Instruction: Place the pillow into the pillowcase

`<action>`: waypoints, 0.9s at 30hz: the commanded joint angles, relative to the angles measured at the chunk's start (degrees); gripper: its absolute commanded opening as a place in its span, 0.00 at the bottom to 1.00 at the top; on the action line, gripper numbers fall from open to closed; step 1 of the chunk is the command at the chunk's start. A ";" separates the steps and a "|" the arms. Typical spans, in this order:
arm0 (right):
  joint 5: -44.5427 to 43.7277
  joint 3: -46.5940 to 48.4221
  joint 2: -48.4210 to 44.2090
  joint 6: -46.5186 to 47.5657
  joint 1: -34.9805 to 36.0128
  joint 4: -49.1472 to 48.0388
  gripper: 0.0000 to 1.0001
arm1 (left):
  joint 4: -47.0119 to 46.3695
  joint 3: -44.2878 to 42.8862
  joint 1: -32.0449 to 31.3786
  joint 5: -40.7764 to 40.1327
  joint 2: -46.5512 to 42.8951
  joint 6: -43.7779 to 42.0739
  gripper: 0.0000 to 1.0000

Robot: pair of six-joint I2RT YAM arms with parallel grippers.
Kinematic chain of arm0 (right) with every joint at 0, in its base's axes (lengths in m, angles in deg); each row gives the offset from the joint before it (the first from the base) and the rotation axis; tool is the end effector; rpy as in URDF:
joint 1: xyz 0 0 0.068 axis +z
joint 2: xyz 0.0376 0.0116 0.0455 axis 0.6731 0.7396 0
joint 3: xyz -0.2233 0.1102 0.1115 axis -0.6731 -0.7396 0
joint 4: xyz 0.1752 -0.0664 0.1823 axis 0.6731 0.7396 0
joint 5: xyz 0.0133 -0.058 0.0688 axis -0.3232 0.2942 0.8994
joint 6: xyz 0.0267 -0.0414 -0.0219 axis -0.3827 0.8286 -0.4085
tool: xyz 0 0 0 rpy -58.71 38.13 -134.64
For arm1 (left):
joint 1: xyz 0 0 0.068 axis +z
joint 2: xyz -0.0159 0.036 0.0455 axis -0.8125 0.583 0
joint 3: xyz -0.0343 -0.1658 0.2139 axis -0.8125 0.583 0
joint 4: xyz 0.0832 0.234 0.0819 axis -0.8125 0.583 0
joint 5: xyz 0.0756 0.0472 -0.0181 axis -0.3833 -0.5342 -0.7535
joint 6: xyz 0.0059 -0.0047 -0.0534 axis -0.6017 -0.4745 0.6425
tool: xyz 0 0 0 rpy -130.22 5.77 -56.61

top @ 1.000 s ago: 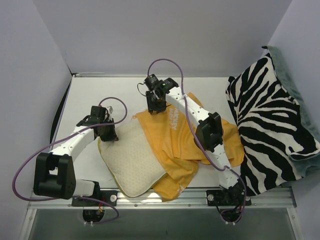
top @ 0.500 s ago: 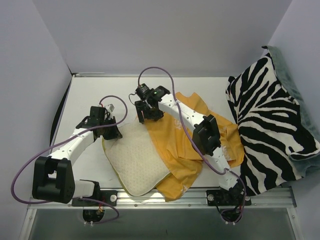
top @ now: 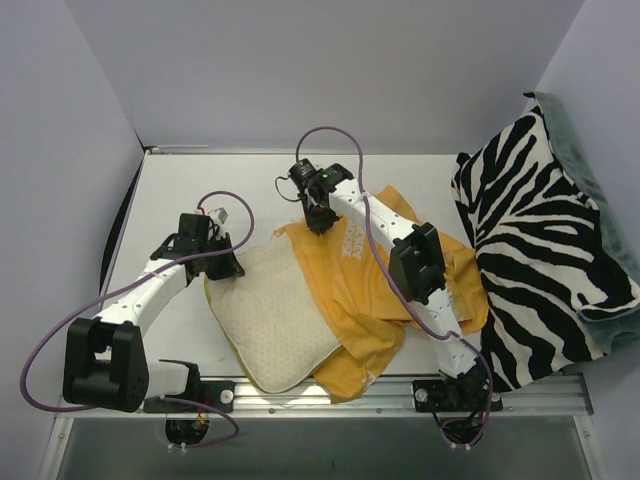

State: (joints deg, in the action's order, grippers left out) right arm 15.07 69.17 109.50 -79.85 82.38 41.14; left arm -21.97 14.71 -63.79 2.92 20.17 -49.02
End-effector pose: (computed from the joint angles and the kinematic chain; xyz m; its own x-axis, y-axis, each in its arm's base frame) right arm 0.3985 0.3305 0.2378 -0.8123 -0.1832 -0.5538 -0.3086 0.9406 0.1415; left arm 0.2499 -0.0510 0.2107 -0.8560 -0.2389 -0.4584 -0.0255 0.9052 -0.4241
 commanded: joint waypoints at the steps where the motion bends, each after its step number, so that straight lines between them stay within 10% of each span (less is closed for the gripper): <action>1: 3.97 2.00 0.27 0.48 1.67 2.18 0.00 | -1.29 -0.31 -0.92 2.49 -1.44 0.70 0.00; 16: 43.24 -18.61 -19.15 -13.72 14.68 -16.08 0.00 | -11.38 -2.60 -1.01 11.01 -6.70 10.10 0.00; 27: 24.21 -34.04 -27.78 -17.45 0.98 -19.10 0.05 | -10.78 1.62 -2.23 14.35 -14.09 11.69 0.00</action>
State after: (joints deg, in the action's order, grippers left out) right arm 44.54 33.94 86.00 -96.27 85.83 20.71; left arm -27.04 17.31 -65.02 13.06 8.85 -38.05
